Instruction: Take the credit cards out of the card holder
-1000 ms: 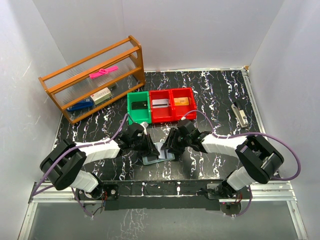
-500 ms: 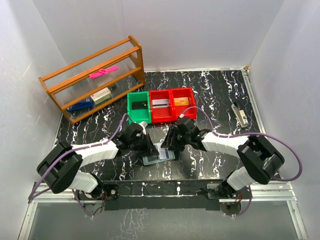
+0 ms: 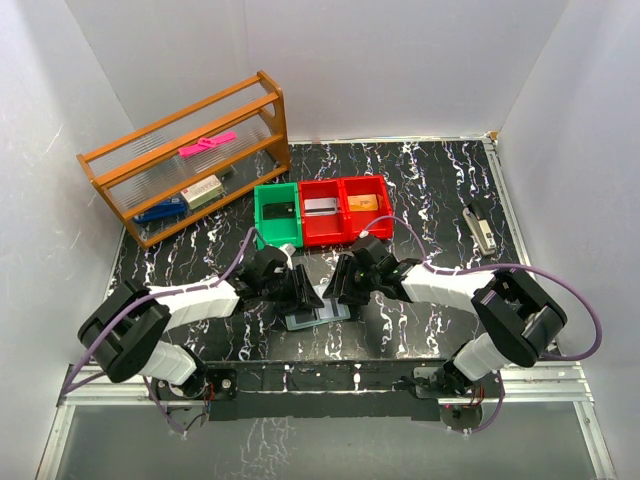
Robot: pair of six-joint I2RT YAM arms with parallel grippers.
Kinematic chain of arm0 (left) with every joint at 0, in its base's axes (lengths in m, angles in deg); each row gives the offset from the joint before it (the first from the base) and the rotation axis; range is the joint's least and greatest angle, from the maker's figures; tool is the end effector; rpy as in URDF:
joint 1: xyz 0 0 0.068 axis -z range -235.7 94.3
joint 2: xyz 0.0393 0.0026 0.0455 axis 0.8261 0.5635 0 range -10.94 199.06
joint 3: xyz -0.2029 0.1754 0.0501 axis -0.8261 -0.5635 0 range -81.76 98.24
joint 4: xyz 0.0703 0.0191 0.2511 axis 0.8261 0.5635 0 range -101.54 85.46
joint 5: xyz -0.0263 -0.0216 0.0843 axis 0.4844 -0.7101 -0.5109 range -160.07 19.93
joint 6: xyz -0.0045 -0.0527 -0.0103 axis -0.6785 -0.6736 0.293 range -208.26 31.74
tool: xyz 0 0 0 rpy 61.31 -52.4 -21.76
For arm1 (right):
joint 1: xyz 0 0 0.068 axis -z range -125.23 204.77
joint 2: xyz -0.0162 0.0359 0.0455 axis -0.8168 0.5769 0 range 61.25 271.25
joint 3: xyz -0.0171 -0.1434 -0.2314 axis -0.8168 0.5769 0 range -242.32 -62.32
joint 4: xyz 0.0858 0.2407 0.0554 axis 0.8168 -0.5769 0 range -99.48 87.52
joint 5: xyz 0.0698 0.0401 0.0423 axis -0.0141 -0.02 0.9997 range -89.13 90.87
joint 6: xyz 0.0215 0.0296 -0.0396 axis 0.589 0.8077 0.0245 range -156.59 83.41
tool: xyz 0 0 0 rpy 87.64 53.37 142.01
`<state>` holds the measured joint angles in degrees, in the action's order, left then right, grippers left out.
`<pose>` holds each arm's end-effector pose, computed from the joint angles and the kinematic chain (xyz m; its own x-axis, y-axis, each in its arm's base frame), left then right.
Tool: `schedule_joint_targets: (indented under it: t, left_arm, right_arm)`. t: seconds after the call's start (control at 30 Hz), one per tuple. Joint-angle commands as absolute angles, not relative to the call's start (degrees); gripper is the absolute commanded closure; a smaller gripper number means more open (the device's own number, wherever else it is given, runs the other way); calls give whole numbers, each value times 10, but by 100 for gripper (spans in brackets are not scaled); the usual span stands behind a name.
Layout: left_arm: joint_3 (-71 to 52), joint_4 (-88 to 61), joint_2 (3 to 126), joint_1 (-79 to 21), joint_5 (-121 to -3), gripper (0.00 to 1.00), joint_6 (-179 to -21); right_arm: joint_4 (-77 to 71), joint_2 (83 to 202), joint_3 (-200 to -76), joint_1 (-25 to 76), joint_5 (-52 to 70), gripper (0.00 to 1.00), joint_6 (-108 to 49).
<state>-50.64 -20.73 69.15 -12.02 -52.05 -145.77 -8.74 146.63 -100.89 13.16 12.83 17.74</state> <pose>0.1830 -0.1898 0.1591 -0.9476 -0.2042 -0.2458 0.0549 0.6539 -0.7546 0.2011 0.1886 0.1520 -0.9519 0.2175 -0.2157 0.0524 0.8095 0.5847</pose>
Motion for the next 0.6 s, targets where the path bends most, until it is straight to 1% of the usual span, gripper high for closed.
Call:
schedule_joint_targets:
  t: [0.0,0.2,0.33,0.5,0.57]
  left_arm:
    - [-508,-228,713,-119,-508,55,-1466]
    - [-506,-250,736,-119,-504,55,-1473]
    - [-506,-266,757,-119,-504,57,-1477]
    - [-513,-298,768,-119,-502,64,-1490]
    - [-515,-300,763,-119,-507,69,-1490]
  right_arm:
    - [-101,1467,-1001,130,95,52,183]
    - [-90,1472,-994,131,104,52,187]
    - [-77,1477,-990,130,115,52,193]
    - [-66,1481,-986,131,124,52,198]
    - [-65,1481,-986,130,125,52,198]
